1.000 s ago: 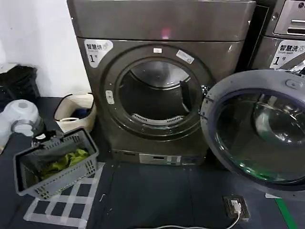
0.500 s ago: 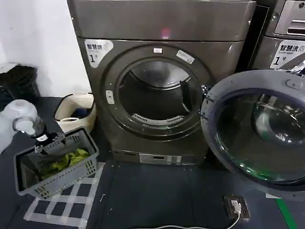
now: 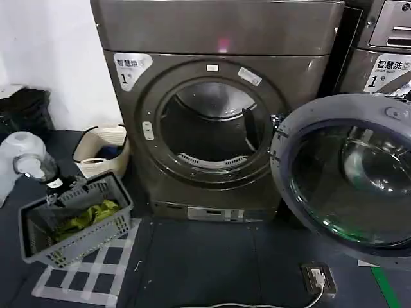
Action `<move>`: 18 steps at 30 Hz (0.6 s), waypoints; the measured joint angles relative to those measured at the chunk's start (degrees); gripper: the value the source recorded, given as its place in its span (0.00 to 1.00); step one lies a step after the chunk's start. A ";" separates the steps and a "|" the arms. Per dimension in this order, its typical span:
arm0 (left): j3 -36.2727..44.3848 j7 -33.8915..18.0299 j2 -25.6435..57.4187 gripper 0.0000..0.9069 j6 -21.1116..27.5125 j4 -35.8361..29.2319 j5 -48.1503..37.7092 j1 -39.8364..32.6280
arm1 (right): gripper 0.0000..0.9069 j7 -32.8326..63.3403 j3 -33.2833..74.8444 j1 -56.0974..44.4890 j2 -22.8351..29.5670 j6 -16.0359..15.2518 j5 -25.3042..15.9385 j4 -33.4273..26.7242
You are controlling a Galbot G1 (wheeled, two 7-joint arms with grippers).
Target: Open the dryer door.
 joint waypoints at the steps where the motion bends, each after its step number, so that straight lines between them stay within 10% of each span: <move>1: -0.14 0.00 0.01 1.00 0.00 0.12 0.13 0.02 | 1.00 -0.01 0.00 0.10 -0.02 0.00 0.00 -0.02; 18: -0.92 0.36 0.08 1.00 0.00 0.85 0.96 0.09 | 1.00 -1.26 0.32 0.70 0.03 3.11 0.01 -1.64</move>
